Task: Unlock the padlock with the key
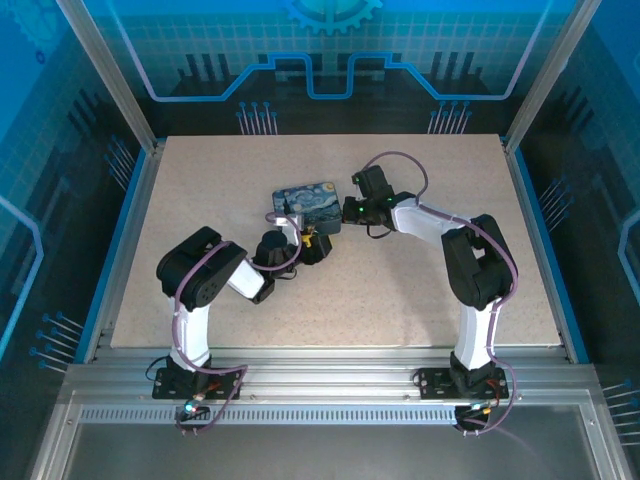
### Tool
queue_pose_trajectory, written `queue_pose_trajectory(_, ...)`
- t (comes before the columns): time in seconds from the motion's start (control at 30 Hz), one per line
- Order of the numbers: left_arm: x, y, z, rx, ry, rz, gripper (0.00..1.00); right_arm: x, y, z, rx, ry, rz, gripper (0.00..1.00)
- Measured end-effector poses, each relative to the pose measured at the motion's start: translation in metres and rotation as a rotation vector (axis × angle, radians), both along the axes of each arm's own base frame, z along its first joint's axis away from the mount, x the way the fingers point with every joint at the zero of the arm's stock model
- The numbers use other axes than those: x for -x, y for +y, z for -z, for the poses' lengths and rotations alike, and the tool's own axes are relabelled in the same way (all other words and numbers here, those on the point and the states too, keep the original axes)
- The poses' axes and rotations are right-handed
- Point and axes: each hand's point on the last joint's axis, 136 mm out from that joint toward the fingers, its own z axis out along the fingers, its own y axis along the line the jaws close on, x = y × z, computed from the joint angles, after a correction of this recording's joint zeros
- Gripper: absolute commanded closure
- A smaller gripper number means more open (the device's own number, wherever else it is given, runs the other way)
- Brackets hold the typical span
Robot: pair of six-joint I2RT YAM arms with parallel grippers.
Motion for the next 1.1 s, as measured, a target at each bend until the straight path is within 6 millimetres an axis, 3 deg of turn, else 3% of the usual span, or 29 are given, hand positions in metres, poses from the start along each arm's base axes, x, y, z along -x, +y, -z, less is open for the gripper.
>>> queue_pose_trajectory(0.4, -0.002, -0.001, 0.010, -0.002, 0.017, -0.003, 0.45, 0.002, 0.001, 0.003, 0.001, 0.001, -0.003, 1.00)
queue_pose_trajectory(0.67, -0.006, 0.001, 0.013, 0.007, 0.024, -0.026, 0.58, 0.006, 0.004, 0.006, 0.002, 0.004, -0.011, 1.00)
queue_pose_trajectory(1.0, -0.003, 0.005, 0.022, -0.001, 0.058, -0.040, 0.86, 0.012, 0.000, 0.016, 0.012, 0.022, -0.011, 1.00)
queue_pose_trajectory(1.1, -0.002, 0.006, 0.020, 0.000, 0.054, -0.037, 0.89, 0.019, -0.003, 0.018, 0.017, 0.031, -0.011, 1.00)
